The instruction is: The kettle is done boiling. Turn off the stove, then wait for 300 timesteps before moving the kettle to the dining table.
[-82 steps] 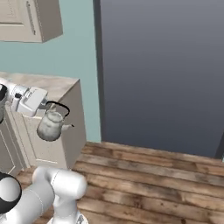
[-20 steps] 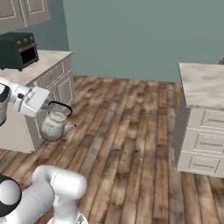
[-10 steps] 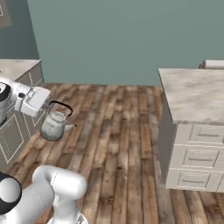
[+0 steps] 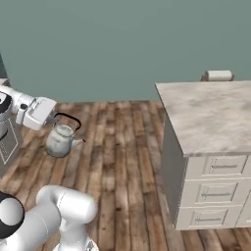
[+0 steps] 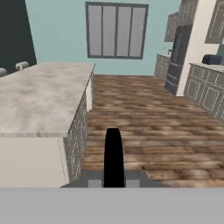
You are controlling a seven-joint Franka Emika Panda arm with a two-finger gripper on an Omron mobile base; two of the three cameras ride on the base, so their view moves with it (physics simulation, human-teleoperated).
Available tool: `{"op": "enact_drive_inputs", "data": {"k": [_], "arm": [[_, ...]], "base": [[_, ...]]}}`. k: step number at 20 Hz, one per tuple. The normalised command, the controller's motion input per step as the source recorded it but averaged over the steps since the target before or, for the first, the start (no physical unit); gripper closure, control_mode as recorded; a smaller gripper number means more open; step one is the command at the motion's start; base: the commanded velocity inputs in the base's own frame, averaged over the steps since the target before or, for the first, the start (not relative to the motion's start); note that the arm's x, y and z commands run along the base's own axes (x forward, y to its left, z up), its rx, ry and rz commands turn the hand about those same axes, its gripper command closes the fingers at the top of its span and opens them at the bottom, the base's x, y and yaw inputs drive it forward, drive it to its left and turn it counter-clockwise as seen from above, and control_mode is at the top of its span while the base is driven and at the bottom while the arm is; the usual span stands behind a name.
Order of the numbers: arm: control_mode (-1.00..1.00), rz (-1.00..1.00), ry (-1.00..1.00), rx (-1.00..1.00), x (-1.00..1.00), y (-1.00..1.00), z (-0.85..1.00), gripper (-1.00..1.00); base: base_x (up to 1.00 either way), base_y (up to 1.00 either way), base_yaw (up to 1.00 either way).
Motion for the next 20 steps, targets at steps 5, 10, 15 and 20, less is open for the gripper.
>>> {"op": "enact_drive_inputs", "data": {"k": [5, 10, 15, 20], "arm": [[1.00, 0.00, 0.00, 0.00, 0.00, 0.00, 0.00, 1.00], [1.00, 0.00, 0.00, 0.00, 0.00, 0.00, 0.00, 1.00], [1.00, 0.00, 0.00, 0.00, 0.00, 0.00, 0.00, 1.00], [1.00, 0.00, 0.00, 0.00, 0.00, 0.00, 0.00, 1.00]], "base": [[0.71, 0.07, -0.31], [0.70, 0.18, -0.34], [0.73, 0.38, -0.38], [0.64, 0.35, -0.38]]}}
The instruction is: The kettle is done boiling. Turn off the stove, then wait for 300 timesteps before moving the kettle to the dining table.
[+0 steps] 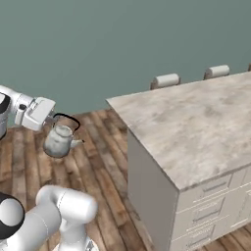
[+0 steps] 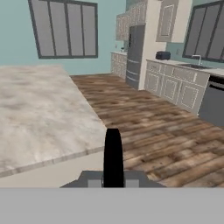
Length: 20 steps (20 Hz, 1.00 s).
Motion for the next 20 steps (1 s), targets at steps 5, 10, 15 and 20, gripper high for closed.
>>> {"op": "enact_drive_inputs", "data": {"k": [5, 10, 15, 20], "arm": [[1.00, 0.00, 0.00, 0.00, 0.00, 0.00, 0.00, 1.00], [1.00, 0.00, 0.00, 0.00, 0.00, 0.00, 0.00, 1.00], [1.00, 0.00, 0.00, 0.00, 0.00, 0.00, 0.00, 1.00], [1.00, 0.00, 0.00, 0.00, 0.00, 0.00, 0.00, 1.00]], "base": [[0.64, 0.36, -0.38], [0.59, 0.41, -0.39], [0.34, 0.54, -0.43], [0.19, 0.55, -0.43]]}}
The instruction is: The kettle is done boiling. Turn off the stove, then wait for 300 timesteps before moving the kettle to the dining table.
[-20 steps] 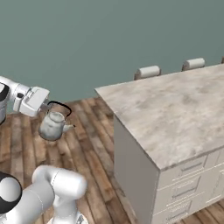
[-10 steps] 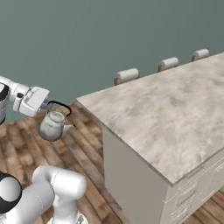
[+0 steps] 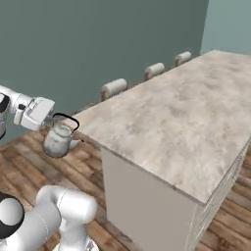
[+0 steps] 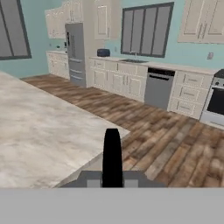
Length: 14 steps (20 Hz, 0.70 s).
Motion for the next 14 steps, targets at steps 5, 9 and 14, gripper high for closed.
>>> {"op": "enact_drive_inputs", "data": {"k": [5, 9, 14], "arm": [[1.00, 0.00, 0.00, 0.00, 0.00, 0.00, 0.00, 1.00], [1.00, 0.00, 0.00, 0.00, 0.00, 0.00, 0.00, 1.00], [1.00, 0.00, 0.00, 0.00, 0.00, 0.00, 0.00, 1.00]], "base": [[0.22, 0.52, -0.43], [0.31, 0.59, -0.42], [0.18, 0.68, -0.42]]}}
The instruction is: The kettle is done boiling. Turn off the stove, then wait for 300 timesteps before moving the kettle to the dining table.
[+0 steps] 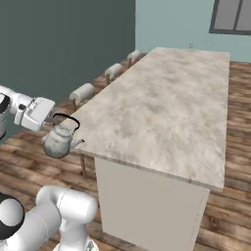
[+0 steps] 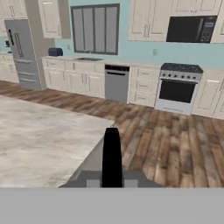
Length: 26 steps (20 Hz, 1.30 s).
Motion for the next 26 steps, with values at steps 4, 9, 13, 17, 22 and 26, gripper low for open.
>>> {"op": "enact_drive_inputs", "data": {"k": [4, 9, 13, 17, 22, 26], "arm": [[1.00, 0.00, 0.00, 0.00, 0.00, 0.00, 0.00, 1.00], [1.00, 0.00, 0.00, 0.00, 0.00, 0.00, 0.00, 1.00], [1.00, 0.00, 0.00, 0.00, 0.00, 0.00, 0.00, 1.00], [1.00, 0.00, 0.00, 0.00, 0.00, 0.00, 0.00, 1.00], [1.00, 0.00, 0.00, 0.00, 0.00, 0.00, 0.00, 1.00], [1.00, 0.00, 0.00, 0.00, 0.00, 0.00, 0.00, 1.00]], "base": [[0.17, 0.65, -0.39], [0.22, 0.50, -0.37], [0.28, 0.41, -0.35], [0.21, 0.50, -0.34], [0.09, 0.68, -0.31], [0.16, 0.69, -0.29]]}}
